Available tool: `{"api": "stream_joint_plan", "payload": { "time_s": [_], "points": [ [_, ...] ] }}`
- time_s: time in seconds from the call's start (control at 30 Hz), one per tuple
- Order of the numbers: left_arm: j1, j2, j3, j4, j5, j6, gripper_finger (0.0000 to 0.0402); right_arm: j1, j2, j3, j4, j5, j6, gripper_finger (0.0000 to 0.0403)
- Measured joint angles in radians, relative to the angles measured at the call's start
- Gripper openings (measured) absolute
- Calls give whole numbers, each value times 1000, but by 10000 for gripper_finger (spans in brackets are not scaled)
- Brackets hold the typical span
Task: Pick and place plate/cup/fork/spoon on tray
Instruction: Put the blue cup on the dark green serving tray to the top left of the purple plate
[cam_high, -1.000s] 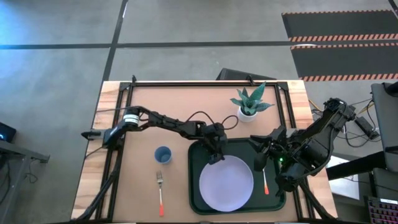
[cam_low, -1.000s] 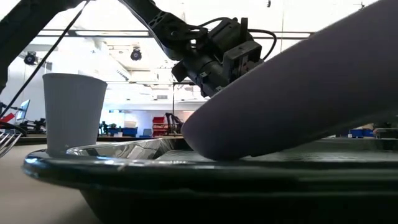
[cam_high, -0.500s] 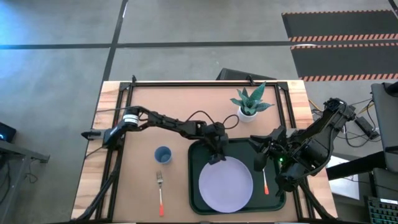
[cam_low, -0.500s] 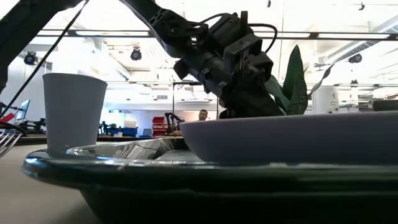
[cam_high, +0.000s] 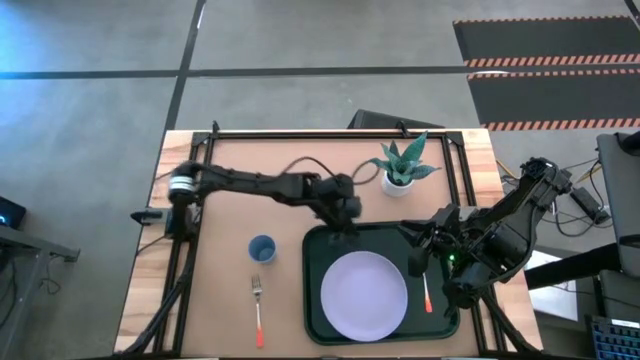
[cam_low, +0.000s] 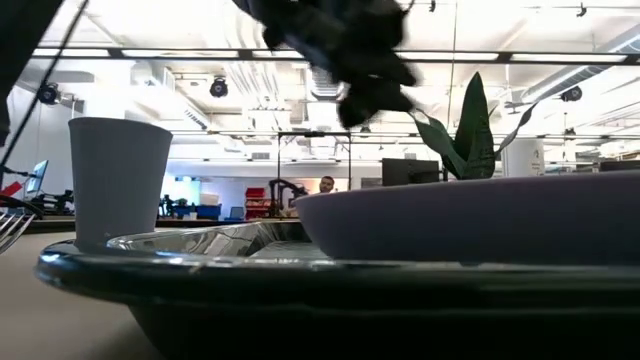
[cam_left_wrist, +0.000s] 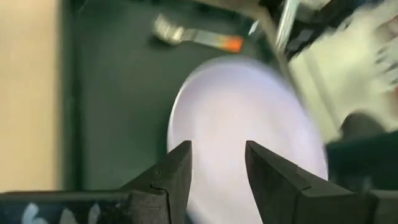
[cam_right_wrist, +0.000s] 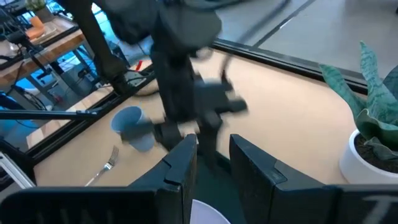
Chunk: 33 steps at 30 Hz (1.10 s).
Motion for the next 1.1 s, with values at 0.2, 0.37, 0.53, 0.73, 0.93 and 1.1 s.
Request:
{"api": "stream_joint_plan", "payload": {
  "time_s": [0.2, 0.37, 0.53, 0.73, 0.93, 1.1],
  "points": [
    [-1, -191, -33, -561, -397, 144, 132, 0, 0, 0, 3, 0, -30, 86],
    [0, -343, -107, -708, -422, 34, 132, 0, 0, 0, 6, 2, -45, 86],
    [-1, -473, -260, -698, -346, -62, 132, 0, 0, 0, 10, 2, -48, 86],
    [-22, -563, -433, -699, -323, -116, 132, 0, 0, 0, 12, 10, -48, 86],
    [-40, -568, -500, -694, -312, -119, 132, 0, 0, 0, 28, 30, -48, 86],
    [-40, -556, -515, -659, -285, -120, 132, 0, 0, 0, 32, 39, -43, 86]
  ]
}}
